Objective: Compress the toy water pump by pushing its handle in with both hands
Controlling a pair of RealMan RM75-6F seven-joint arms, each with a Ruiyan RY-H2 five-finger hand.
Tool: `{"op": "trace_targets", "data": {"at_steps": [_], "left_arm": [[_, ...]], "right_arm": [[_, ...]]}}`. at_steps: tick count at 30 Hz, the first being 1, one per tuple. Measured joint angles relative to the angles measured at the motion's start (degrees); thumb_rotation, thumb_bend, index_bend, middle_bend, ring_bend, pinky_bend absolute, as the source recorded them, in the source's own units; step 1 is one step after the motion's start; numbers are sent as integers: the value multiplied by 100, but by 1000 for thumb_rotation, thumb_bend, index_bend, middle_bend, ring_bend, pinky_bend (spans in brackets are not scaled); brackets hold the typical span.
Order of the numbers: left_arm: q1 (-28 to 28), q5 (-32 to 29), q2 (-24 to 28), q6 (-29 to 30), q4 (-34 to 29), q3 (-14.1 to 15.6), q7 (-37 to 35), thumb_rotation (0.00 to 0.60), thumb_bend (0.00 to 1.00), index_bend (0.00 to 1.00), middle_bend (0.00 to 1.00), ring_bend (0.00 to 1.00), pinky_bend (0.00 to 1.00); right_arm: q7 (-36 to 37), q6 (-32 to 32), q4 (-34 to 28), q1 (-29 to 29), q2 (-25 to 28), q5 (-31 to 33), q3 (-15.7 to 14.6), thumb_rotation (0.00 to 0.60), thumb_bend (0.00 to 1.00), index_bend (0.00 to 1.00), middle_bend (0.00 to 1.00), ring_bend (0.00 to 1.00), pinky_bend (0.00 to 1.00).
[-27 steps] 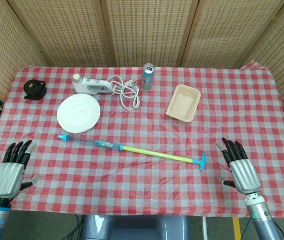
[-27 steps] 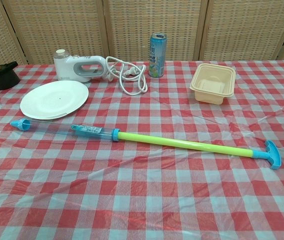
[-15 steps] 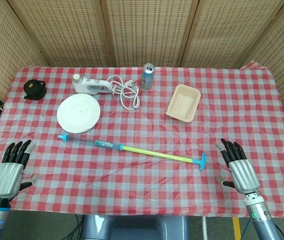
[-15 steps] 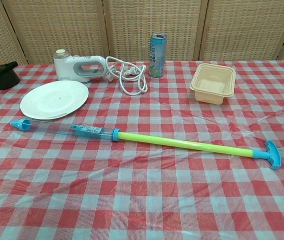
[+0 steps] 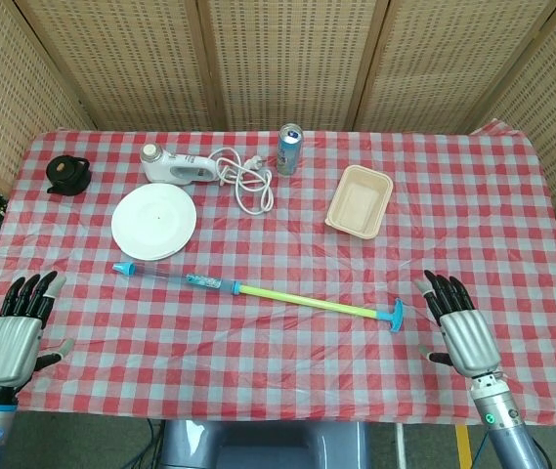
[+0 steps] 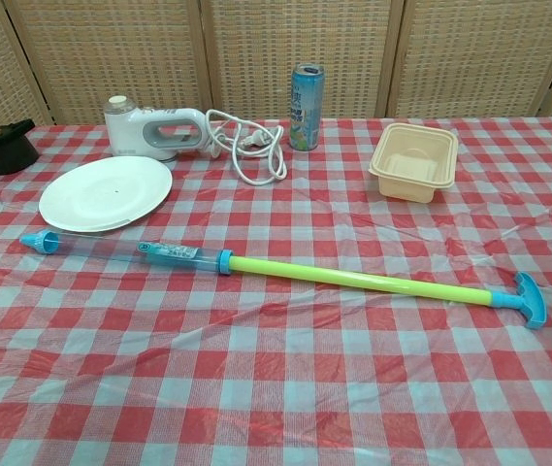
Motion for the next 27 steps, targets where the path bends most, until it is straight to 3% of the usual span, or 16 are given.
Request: {"op": "trace_targets", "data": {"at_steps": [3,5,8,11,18,27], "left_arm": [[7,-25,13,15,-18,-33,30,600,195,0,0,0,0],[19,-36,23,24,-38,-45,22,600,196,0,0,0,0],[27,-52,25,23,-37,-57,30,600,196,0,0,0,0],[38,-73,19,40,-37,-75,102,600,195,0,0,0,0],[78,-90,0,174,-69,-162,222,600,196,0,0,0,0],[82,-204,62,131,-137,-229,228,600,195,0,0,0,0]], "right_arm": [[-242,28,-14,43,-66,12,101,600,177,228,180,105,56],[-466,44,-39,81,-115,31,181,600,176,294,394,327,177],[-903,-3,-143,188,-206,136,348,600,176,343,633,575,315],[-1326,-197,-266,343,-315,399,532,600,176,385,795,728,409],[-2084,-764,-342,689,-722,1204,816,600,222,448,977,903,482],[-2662,-1215,-58,1004,-1231,2093,971,600,276,482,1000,929,487]]}}
